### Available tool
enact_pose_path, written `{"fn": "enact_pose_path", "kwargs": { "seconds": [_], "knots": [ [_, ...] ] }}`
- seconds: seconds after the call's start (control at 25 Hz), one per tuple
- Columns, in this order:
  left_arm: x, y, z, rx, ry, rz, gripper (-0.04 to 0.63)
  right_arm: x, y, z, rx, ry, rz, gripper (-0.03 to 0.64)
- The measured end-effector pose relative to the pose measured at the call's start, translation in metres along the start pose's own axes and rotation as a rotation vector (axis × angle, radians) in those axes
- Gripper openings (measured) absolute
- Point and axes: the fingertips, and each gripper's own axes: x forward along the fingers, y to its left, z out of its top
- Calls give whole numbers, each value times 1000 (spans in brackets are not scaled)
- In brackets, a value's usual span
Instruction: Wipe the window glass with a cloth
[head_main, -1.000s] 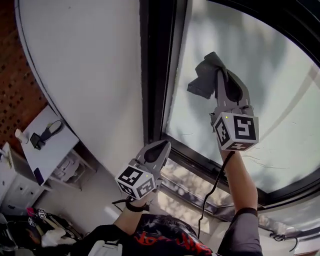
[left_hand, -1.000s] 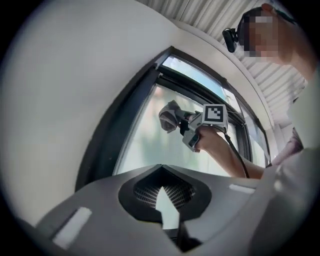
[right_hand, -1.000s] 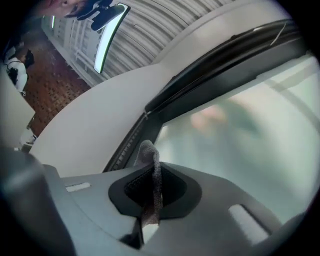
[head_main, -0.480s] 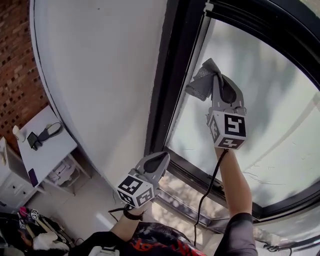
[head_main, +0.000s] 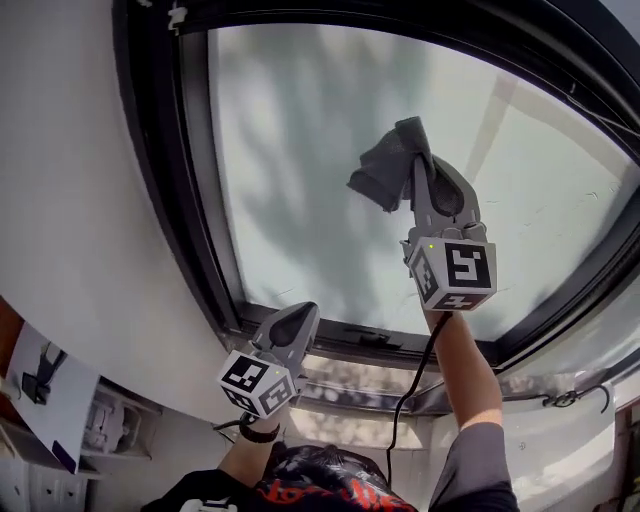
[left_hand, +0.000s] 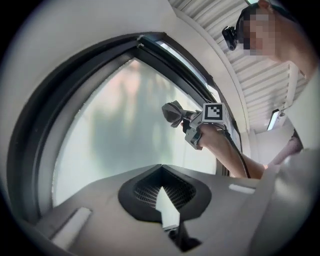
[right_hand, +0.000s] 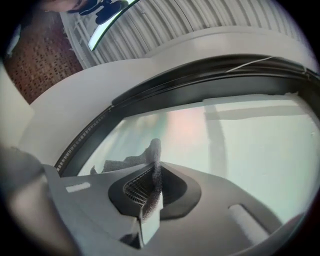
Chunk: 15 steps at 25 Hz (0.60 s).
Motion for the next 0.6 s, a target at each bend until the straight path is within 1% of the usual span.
{"fn": "enact_pose_path", "kwargs": {
  "seconds": [0.08,0.2,0.32,0.44,0.52,0.6],
  "knots": [
    [15,-14,-9,-11,18,-51,2,-20,-33,-4,-27,18,-63,17],
    [48,-43,-21,-20,38,-117,2,-51,-98,-11,-58,45,-163,18],
    [83,-81,-31,-33,56,-202,2,-90,-176,-23,-104,98,-294,18],
    [106,-121,-36,-32,74,-282,2,-135,-247,-40,-157,160,-430,18],
    [113,-142,-41,-23,84,-323,2,-166,-289,-51,-162,200,-519,18],
    [115,-154,-48,-17,99,-347,2,-198,-331,-58,-137,227,-613,18]
  ]
}}
